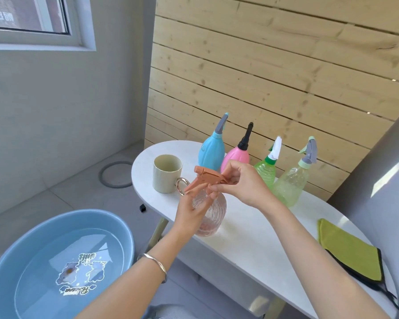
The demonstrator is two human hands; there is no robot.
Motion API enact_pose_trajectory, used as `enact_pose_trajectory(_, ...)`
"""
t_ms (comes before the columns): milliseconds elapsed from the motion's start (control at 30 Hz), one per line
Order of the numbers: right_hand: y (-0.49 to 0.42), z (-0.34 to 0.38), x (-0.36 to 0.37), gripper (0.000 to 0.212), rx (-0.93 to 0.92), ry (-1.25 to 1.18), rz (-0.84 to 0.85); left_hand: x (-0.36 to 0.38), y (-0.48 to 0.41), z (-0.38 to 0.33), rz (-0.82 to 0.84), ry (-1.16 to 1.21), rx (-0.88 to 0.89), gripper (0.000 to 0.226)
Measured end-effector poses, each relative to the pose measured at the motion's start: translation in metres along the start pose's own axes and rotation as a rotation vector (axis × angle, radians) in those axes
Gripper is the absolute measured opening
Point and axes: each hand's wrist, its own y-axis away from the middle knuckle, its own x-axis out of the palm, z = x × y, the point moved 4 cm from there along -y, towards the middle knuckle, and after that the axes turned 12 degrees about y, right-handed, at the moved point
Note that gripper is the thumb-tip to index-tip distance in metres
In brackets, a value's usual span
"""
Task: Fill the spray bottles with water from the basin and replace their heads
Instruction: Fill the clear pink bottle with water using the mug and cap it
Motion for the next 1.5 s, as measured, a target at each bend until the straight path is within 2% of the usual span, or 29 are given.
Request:
enact_pose_trajectory(100,0.000,0.000,0.001,0.040,0.027,0.037,-0.028,0.000,-0.001,0.004,-0.130,0.061,-0.029,0.031)
enact_pose_trajectory(167,0.000,0.002,0.000,0.040,0.046,0.071,-0.035,-0.001,-0.003,0.007,-0.158,0.070,-0.023,0.027)
enact_pose_trajectory(233,-0.001,0.006,-0.002,0.039,0.065,0.114,-0.022,-0.001,-0.005,0.007,-0.114,0.047,-0.003,0.022)
enact_pose_trajectory(333,-0.003,0.012,-0.005,0.037,0.084,0.149,0.012,-0.001,-0.001,0.004,-0.002,-0.058,0.042,0.038)
enact_pose_trajectory(400,-0.002,0.012,-0.005,0.037,0.098,0.149,0.019,0.002,-0.001,0.007,0.035,-0.086,0.009,0.042)
enact_pose_trajectory(567,0.001,0.008,-0.004,0.038,0.128,0.119,-0.007,0.003,-0.007,0.007,-0.145,0.007,-0.093,0.033)
enact_pose_trajectory(800,-0.001,0.009,-0.004,0.036,0.138,0.108,0.016,0.000,-0.006,0.002,0.121,-0.146,0.051,0.023)
enact_pose_trajectory(900,-0.002,0.008,-0.004,0.037,0.140,0.105,0.015,0.000,-0.006,-0.004,0.037,-0.108,-0.003,0.025)
enact_pose_trajectory(967,-0.002,0.008,-0.005,0.038,0.140,0.104,0.015,-0.002,-0.010,-0.005,0.000,-0.042,-0.014,0.018)
enact_pose_trajectory(1067,-0.004,0.008,-0.005,0.039,0.128,0.111,0.022,-0.005,-0.014,-0.004,0.075,-0.079,0.011,0.009)
enact_pose_trajectory(1133,-0.004,0.007,-0.004,0.037,0.108,0.107,0.031,-0.006,-0.014,-0.002,0.124,-0.170,0.018,0.011)
enact_pose_trajectory(1167,-0.004,0.006,-0.003,0.036,0.089,0.093,0.042,-0.007,-0.013,0.003,0.142,-0.208,0.010,0.020)
enact_pose_trajectory(1267,0.003,-0.006,0.002,0.029,0.025,-0.057,0.067,-0.008,-0.005,0.011,0.201,-0.260,-0.078,0.070)
enact_pose_trajectory(1333,0.006,-0.013,0.007,0.035,-0.020,-0.124,0.098,-0.012,-0.003,0.017,0.225,-0.295,-0.108,0.095)
enact_pose_trajectory(1400,0.007,-0.018,0.015,0.037,-0.040,-0.152,0.128,-0.015,-0.002,0.020,0.224,-0.293,-0.126,0.103)
enact_pose_trajectory(1500,0.005,-0.022,0.022,0.030,-0.040,-0.170,0.100,-0.017,-0.003,0.025,0.200,-0.281,-0.129,0.091)
